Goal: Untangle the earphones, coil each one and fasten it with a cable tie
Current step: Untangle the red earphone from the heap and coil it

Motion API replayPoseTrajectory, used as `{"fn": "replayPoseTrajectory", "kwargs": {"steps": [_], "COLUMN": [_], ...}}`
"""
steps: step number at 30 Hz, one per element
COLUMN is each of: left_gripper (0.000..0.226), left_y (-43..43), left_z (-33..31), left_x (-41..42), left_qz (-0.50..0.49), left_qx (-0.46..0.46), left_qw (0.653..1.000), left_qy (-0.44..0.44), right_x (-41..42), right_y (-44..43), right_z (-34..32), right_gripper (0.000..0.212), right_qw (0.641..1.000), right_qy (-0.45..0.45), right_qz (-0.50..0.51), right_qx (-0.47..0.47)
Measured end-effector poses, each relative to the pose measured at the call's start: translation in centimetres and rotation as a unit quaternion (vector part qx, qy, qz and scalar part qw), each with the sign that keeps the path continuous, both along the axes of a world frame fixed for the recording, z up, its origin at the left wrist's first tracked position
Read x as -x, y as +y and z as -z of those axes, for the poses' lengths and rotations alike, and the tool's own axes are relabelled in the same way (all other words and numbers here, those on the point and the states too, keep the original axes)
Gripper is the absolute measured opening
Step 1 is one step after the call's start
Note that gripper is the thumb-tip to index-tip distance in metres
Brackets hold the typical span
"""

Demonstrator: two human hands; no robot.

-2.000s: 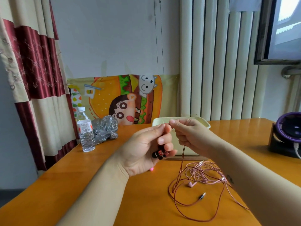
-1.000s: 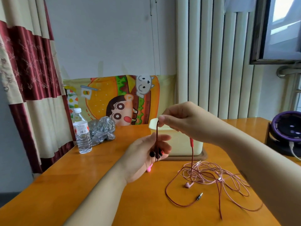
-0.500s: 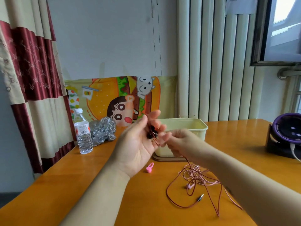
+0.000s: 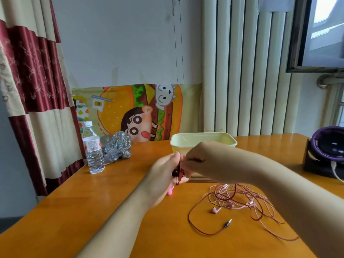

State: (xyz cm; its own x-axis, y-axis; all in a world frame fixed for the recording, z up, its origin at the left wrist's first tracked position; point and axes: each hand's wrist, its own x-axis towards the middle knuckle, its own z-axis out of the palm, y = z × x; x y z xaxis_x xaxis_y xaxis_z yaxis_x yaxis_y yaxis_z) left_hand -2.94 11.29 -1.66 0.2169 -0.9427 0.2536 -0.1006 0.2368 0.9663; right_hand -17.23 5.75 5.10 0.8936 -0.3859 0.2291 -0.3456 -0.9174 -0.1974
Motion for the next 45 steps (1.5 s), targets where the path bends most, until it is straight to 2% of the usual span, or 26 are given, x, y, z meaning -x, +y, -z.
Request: {"fn": "replayPoseTrajectory", "kwargs": {"steps": [4,7,9,12,14,16,18,21,23,26,29,31,32,36,38,40,42,45], "left_gripper": [0.041,0.039,0.037,0.032,0.029,0.031,0.034,0.033,0.031,0.032,0.042,0.046,0.046,0.043,0.04,0.039,0.039,0.036], "left_y": [0.1,0.0,-0.2,-0.4,-0.8,-1.4,-2.6,-4.2,-5.1,-5.6,-5.6,-5.6,-5.5,-5.6,-5.7,-5.9,-6.2,-6.3], "left_z": [-0.1,0.2,0.4,0.7,0.6,0.4,0.5,1.0,1.5,2.9,5.1,5.8,5.9,5.8,5.6,5.1,4.9,5.0], "left_x": [0.4,0.5,0.3,0.1,0.0,-0.4,-1.2,-3.1,-4.5,-5.7,-6.0,-5.5,-5.3,-4.9,-5.2,-5.8,-6.7,-8.3], "left_qz": [0.033,0.063,0.074,0.092,0.104,0.111,0.099,0.037,-0.007,-0.076,-0.087,-0.035,-0.01,0.031,0.066,0.068,0.031,-0.049], "left_qx": [-0.01,-0.012,-0.013,0.002,0.023,0.051,0.08,0.119,0.131,0.096,0.012,-0.013,-0.017,-0.028,-0.017,0.012,0.04,0.086], "left_qw": [0.998,0.995,0.992,0.984,0.971,0.949,0.928,0.911,0.909,0.934,0.974,0.99,0.991,0.984,0.969,0.948,0.929,0.921], "left_qy": [0.044,0.072,0.102,0.154,0.215,0.29,0.349,0.393,0.396,0.335,0.207,0.135,0.131,0.176,0.239,0.31,0.368,0.377], "right_x": [-0.5,-1.3,-1.7,-2.5,-3.2,-3.9,-4.8,-5.6,-5.8,-5.7,-6.0,-6.3,-6.7,-8.4,-9.5,-10.4,-10.9,-11.1], "right_y": [-1.4,-2.8,-3.6,-5.2,-6.3,-6.8,-7.2,-7.0,-6.7,-6.1,-6.0,-6.7,-7.4,-10.2,-11.1,-11.6,-11.5,-10.4], "right_z": [-0.3,0.1,0.7,2.0,3.3,5.0,6.7,8.2,8.3,7.5,5.5,4.4,4.3,5.7,7.5,9.2,10.5,10.8], "right_gripper": [0.035,0.033,0.032,0.041,0.05,0.046,0.04,0.04,0.033,0.028,0.027,0.026,0.027,0.029,0.031,0.037,0.037,0.032], "right_qw": [0.998,0.992,0.984,0.957,0.932,0.91,0.915,0.959,0.979,0.985,0.988,0.982,0.978,0.955,0.949,0.957,0.961,0.975], "right_qy": [-0.052,-0.122,-0.169,-0.233,-0.256,-0.265,-0.248,-0.165,-0.075,0.009,-0.043,-0.102,-0.133,-0.222,-0.225,-0.179,-0.123,-0.032], "right_qz": [0.01,0.022,0.019,0.03,0.041,0.038,0.034,0.023,0.004,-0.029,-0.039,-0.037,-0.033,0.003,0.016,0.019,0.003,-0.04], "right_qx": [0.018,-0.006,-0.052,-0.17,-0.256,-0.316,-0.318,-0.229,-0.19,-0.17,-0.143,-0.154,-0.16,-0.199,-0.222,-0.229,-0.247,-0.217]}}
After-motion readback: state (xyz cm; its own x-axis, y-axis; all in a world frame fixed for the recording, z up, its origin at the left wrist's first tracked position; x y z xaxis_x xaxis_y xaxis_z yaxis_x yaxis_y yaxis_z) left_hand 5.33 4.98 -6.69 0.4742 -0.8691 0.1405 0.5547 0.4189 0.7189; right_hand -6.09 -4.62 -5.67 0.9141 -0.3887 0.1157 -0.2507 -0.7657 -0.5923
